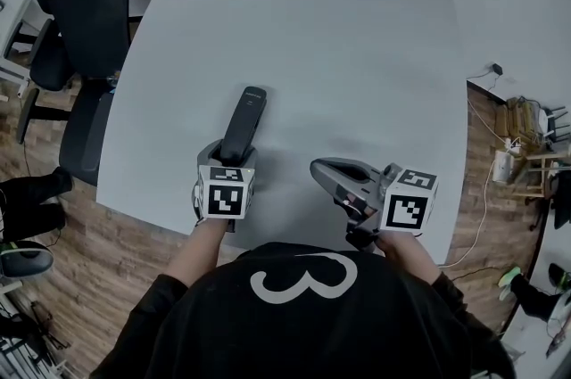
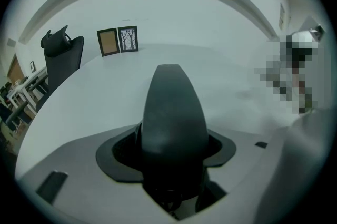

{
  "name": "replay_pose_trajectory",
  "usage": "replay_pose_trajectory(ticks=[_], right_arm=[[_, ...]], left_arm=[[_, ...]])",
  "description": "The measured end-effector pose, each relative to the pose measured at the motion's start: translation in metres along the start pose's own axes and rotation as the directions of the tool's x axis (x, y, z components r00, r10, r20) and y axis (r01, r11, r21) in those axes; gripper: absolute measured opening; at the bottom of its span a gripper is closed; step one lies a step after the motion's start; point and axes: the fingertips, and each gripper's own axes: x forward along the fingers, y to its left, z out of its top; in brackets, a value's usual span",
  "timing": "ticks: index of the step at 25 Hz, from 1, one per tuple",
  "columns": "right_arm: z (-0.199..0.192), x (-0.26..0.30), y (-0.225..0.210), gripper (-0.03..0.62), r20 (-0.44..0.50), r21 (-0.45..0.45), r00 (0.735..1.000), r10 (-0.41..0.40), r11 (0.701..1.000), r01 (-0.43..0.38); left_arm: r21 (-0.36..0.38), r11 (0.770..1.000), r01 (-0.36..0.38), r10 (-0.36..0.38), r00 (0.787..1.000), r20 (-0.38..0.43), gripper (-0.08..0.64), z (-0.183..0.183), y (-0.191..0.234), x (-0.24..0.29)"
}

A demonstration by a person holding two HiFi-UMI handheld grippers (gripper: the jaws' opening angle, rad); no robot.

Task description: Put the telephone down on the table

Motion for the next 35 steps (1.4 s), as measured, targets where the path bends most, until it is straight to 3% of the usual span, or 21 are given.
replay_pose_trajectory(ticks=[16, 23, 27, 32, 35], right_arm=[[-0.03, -0.007, 0.03, 0.008, 0.013, -0.038, 1.0, 0.019, 0.999, -0.019], [-0.023, -0.008, 0.023, 0.008, 0.012, -0.022, 1.0, 0.01, 1.0, -0.01], [-0.028, -0.009, 0.029, 0.008, 0.019, -0.026, 1.0, 0.001, 1.0, -0.001], [-0.024, -0.007, 0.042, 0.008, 0.028, -0.032, 1.0, 0.012, 0.999, -0.011], [-0.021, -0.007, 0.053, 0.008, 0.037, -0.041, 0.999, 0.023, 0.999, -0.021]], left_arm=[[0.042, 0.999, 0.015, -0.018, 0.997, 0.078, 0.295, -0.012, -0.005, -0.02], [0.03, 0.992, 0.12, -0.121, 0.991, 0.049, 0.379, -0.003, -0.013, -0.014], [-0.046, 0.991, 0.127, -0.121, 0.986, 0.112, 0.38, 0.004, 0.001, -0.033], [-0.094, 0.976, 0.199, -0.182, 0.97, 0.162, 0.38, 0.022, 0.003, -0.069], [-0.107, 0.956, 0.274, -0.248, 0.947, 0.205, 0.378, 0.037, -0.012, -0.1]])
